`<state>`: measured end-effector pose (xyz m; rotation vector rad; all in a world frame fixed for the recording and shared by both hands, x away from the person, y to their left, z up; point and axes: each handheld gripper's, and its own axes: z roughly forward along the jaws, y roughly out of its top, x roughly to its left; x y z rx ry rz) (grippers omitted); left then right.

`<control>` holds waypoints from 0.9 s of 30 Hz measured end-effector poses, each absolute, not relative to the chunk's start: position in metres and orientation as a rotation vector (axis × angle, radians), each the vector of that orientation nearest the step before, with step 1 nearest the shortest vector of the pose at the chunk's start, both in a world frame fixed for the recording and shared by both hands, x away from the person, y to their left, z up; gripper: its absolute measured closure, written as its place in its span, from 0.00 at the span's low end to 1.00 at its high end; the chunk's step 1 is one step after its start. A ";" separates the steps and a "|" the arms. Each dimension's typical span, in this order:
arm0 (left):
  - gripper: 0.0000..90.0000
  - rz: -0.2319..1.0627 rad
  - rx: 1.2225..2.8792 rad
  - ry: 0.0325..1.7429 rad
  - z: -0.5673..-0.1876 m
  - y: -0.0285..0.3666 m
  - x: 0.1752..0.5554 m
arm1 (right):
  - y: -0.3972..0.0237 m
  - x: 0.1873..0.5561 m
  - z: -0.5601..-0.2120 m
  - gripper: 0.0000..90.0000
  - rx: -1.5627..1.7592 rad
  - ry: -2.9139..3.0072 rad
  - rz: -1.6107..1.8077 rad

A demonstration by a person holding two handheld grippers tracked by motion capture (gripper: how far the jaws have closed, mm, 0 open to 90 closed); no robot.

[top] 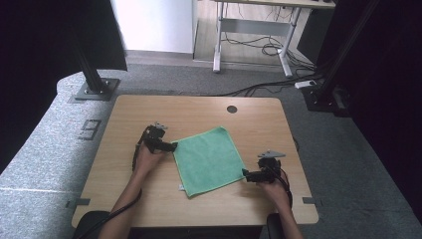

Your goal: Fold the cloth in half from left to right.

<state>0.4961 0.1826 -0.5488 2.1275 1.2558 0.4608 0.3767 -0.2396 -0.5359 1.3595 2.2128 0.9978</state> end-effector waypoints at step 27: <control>0.00 0.461 2.130 1.255 -0.549 0.183 0.496 | -0.134 0.359 -0.524 0.00 1.022 2.517 1.086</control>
